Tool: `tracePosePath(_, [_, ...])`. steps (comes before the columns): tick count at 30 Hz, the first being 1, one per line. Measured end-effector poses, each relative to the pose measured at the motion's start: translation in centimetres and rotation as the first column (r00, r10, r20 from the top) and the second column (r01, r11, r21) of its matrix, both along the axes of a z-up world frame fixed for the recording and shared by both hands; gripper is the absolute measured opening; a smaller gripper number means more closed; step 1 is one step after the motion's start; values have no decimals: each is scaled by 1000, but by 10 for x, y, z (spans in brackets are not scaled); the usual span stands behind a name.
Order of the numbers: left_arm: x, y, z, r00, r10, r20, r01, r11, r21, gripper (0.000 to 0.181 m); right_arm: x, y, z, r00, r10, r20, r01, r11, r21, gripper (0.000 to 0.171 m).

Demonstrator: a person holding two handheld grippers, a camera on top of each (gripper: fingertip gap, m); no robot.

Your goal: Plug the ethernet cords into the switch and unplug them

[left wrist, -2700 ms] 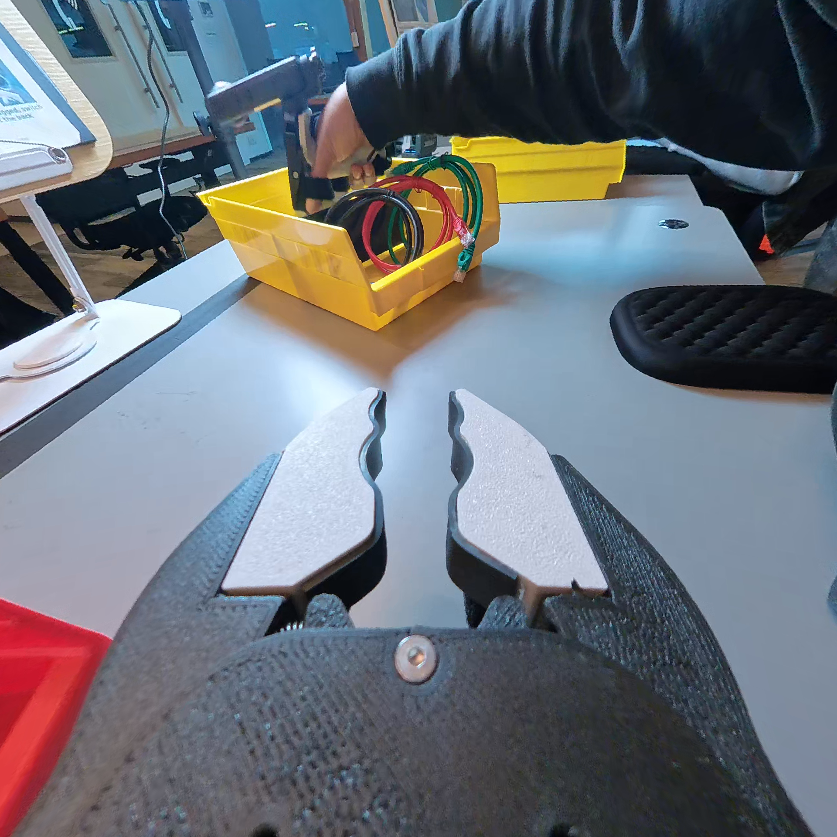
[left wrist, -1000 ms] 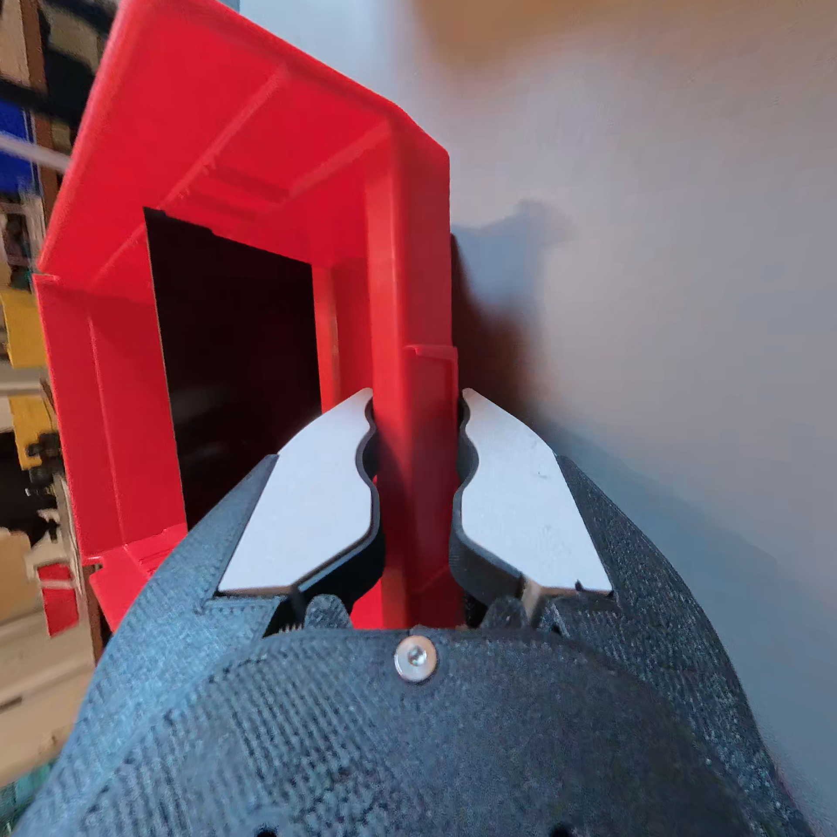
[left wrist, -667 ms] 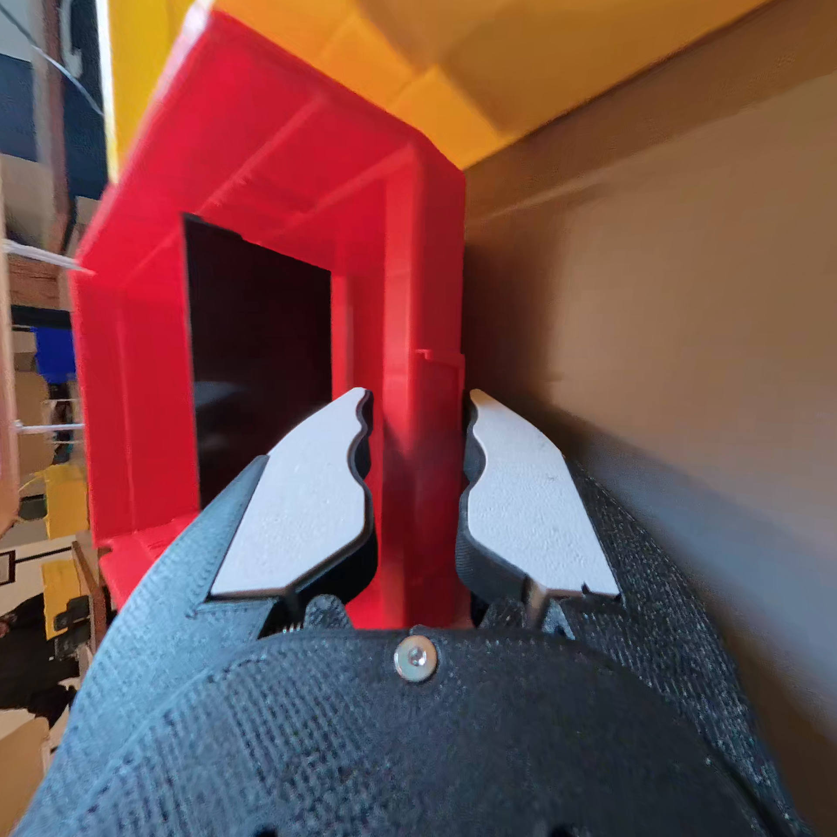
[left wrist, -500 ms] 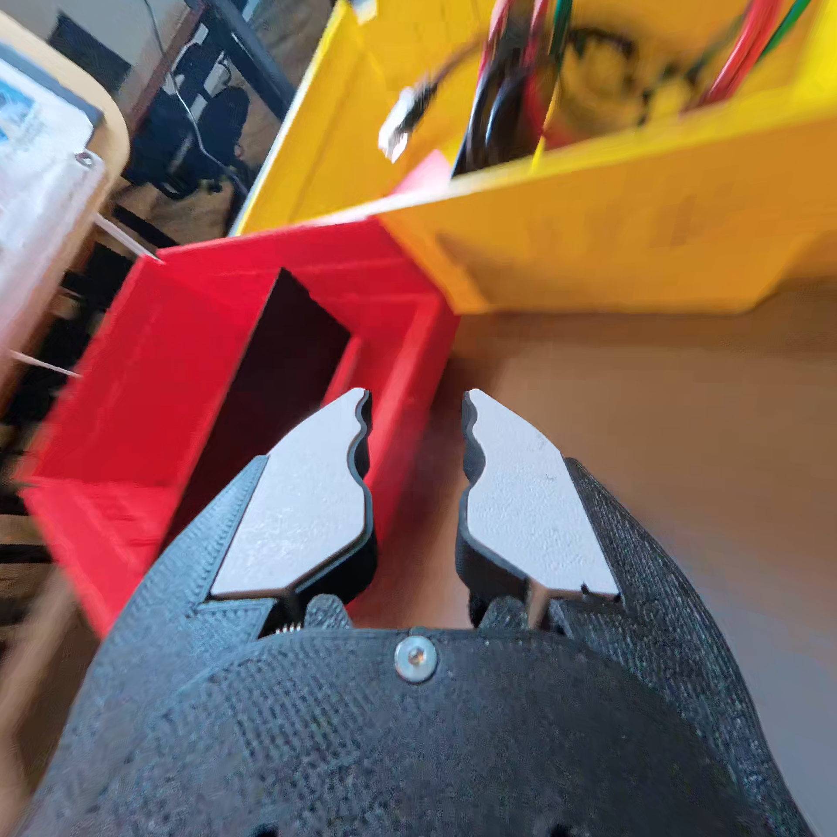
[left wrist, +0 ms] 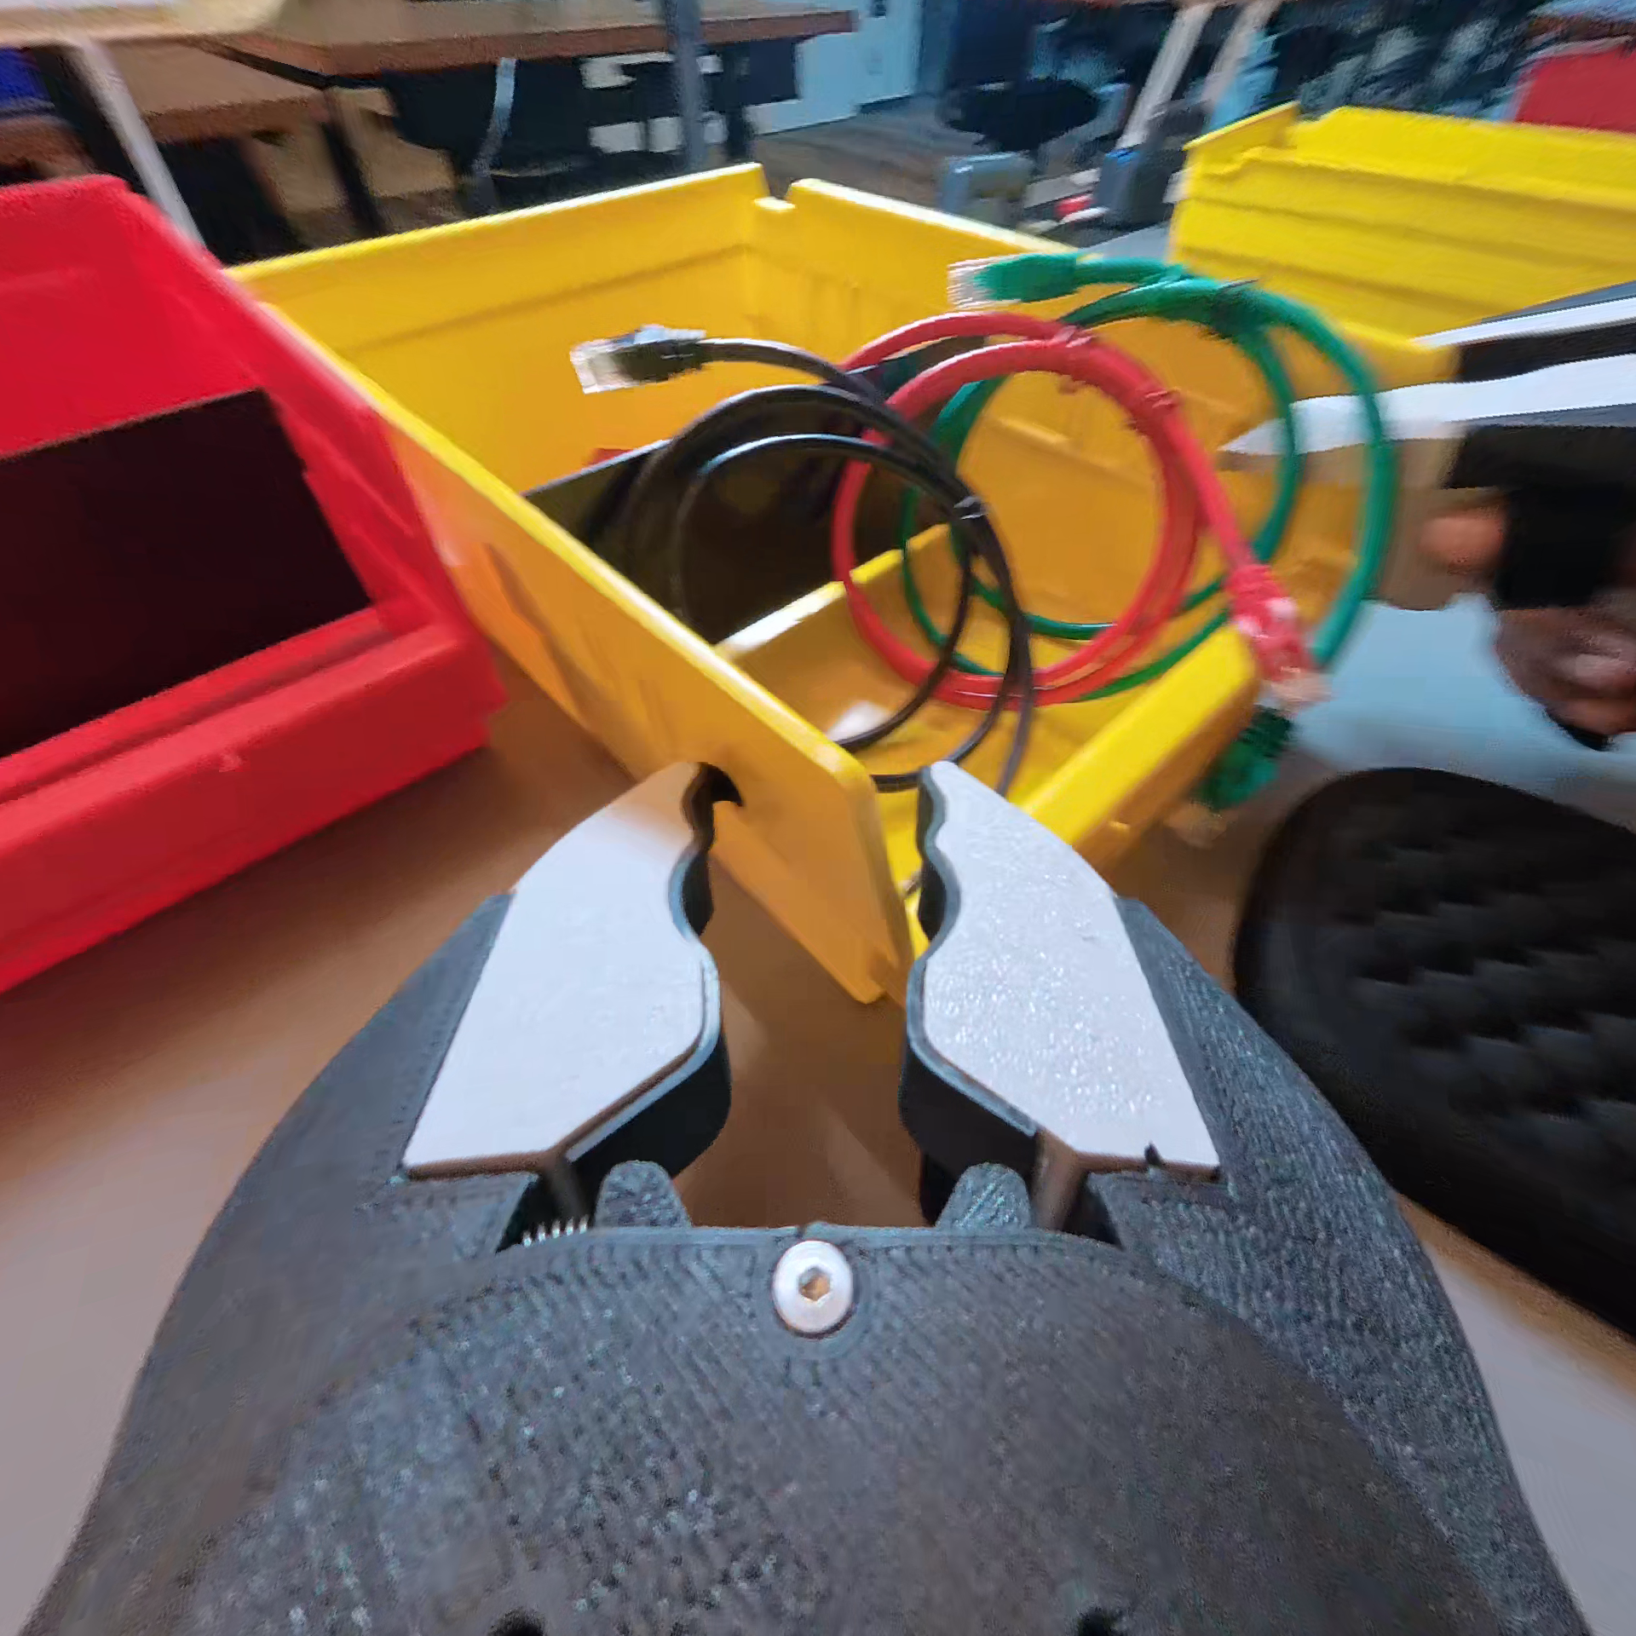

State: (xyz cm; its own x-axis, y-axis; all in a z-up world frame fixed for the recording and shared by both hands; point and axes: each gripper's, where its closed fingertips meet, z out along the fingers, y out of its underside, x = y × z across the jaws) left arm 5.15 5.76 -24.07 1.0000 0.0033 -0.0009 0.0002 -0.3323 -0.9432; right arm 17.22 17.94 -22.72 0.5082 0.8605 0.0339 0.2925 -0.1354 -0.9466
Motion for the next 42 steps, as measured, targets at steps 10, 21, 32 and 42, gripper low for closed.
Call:
tracePosePath(10, [5, -16, 52, 997, -5, -74, 15, 991, 136, 16, 39, -55, 52, 996, -60, -73, 72, 980, 187, 18])
tracePosePath(21, [-97, -154, 188, 925, 311, -220, -232, 918, 321, 14, -88, -151, 167, 941, 278, -191, -212, 928, 306, 20])
tracePosePath(32, [-254, -305, 163, 767, 574, -288, -558, 817, 141, 12, -293, -275, 91, 796, 602, -65, -591, 796, 130, 23])
tracePosePath(42, [-320, -307, 68, 795, 590, -142, -589, 807, 55, 9, -346, -282, 3, 784, 615, 84, -620, 783, 55, 24])
